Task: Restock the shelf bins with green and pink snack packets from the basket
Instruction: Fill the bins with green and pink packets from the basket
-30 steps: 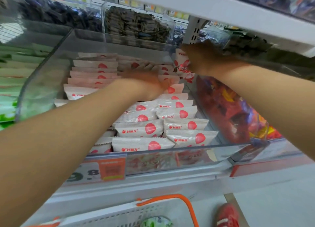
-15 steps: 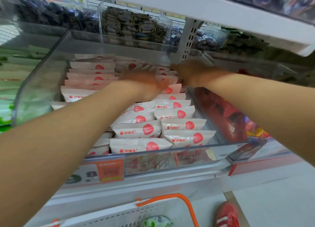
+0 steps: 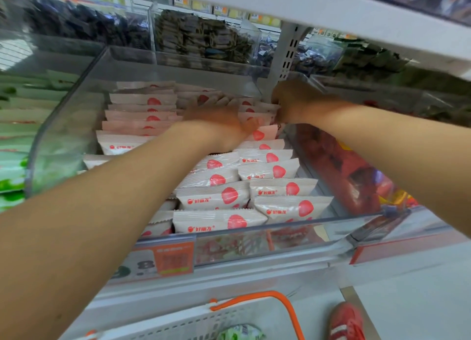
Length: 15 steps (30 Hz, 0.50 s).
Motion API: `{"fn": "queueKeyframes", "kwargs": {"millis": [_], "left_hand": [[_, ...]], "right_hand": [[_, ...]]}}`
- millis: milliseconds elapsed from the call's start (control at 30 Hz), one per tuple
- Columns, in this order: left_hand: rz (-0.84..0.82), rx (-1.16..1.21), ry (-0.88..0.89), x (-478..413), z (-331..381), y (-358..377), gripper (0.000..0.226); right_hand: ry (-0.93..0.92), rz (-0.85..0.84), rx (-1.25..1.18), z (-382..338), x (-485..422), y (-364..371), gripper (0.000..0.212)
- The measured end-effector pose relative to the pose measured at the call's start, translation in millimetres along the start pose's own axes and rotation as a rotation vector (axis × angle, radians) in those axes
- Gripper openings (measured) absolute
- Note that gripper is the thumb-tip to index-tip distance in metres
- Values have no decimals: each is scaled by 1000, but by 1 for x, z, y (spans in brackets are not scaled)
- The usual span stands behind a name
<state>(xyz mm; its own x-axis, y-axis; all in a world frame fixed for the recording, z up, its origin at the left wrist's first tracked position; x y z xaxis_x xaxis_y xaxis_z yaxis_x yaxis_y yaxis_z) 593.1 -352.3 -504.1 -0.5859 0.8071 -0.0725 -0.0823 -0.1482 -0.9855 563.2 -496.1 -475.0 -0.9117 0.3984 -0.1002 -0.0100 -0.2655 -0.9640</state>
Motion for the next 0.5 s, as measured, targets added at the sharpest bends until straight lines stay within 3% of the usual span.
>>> {"fn": "queueKeyframes", "kwargs": {"millis": [133, 267, 500], "left_hand": [[-4, -2, 0, -1, 0, 1, 77], [-14, 13, 7, -2, 0, 1, 78], [-8, 19, 14, -5, -1, 3, 80]], "right_hand": [[106, 128, -59, 10, 1, -10, 18], [148, 91, -129, 21, -10, -9, 22], [209, 196, -200, 19, -4, -16, 23]]}}
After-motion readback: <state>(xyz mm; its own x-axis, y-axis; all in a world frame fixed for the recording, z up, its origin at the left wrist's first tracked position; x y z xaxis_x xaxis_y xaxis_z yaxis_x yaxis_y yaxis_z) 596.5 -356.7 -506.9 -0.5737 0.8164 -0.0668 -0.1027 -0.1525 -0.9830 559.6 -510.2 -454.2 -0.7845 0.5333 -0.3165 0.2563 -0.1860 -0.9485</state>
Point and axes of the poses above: each hand's wrist, its own x-axis away from the middle knuckle, its own y-axis out of the palm, z = x × y, the point moved 10 cm from there along -x, towards the middle knuckle, and after that the axes turned 1 degree about y, right-handed, at the moved point
